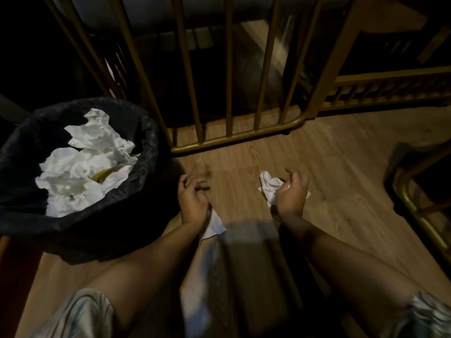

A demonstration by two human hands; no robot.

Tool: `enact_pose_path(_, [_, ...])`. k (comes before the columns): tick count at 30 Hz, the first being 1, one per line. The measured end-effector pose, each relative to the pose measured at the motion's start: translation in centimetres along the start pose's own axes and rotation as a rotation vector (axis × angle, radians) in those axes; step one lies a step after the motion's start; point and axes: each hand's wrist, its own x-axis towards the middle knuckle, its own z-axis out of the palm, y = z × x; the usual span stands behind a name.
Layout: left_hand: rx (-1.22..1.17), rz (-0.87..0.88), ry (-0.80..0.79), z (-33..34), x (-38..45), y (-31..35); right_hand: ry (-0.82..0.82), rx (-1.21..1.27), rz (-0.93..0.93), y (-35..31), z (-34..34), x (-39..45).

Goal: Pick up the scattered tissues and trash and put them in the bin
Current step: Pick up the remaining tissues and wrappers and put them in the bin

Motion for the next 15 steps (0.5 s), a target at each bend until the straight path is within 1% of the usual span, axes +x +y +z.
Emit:
enact_pose_path(2, [-0.042, 0.049, -0.040, 0.2, -0.6, -0.7, -0.023, -0.032, -0.064, 1.1, 0.6, 0.2])
enact_pose_path(3, [-0.074, 0.039, -0.061, 0.2, -0.8, -1.1, -0.032, -0.093, -0.088, 1.8, 0.9, 0.3])
enact_pose_path(5, [-0.127, -0.060, -0.060, 0.2, -1.0, -1.8, -0.071, -0.225, -0.095, 3.5, 1.6, 0.2])
enact_pose_path(8, [-0.141, -0.105, -0.006, 0.2, -1.0, -2.4, -0.200, -0.357, -0.045, 4.9, 2.0, -0.3])
enact_pose_path(10, [-0.127, -0.113, -0.002, 0.4, -1.0, -2.4, -0.304, -0.457, -0.047, 5.5, 1.8, -0.6])
enact_pose_path(12, [-0.087, -0.094, -0.005, 0.6, -1.0, -2.9, -0.339, -0.449, -0.118, 5.9, 1.5, -1.2])
enact_pose_path(13, [-0.056, -0.078, -0.004, 0.8, -1.1, -3.2, -0.329, -0.408, -0.159, 6.0, 1.3, -1.5])
enact_pose_path(15, [-0.025, -0.083, 0.012, 1.2, -1.2, -3.9, -0.295, -0.295, -0.180, 6.3, 0.9, -2.0])
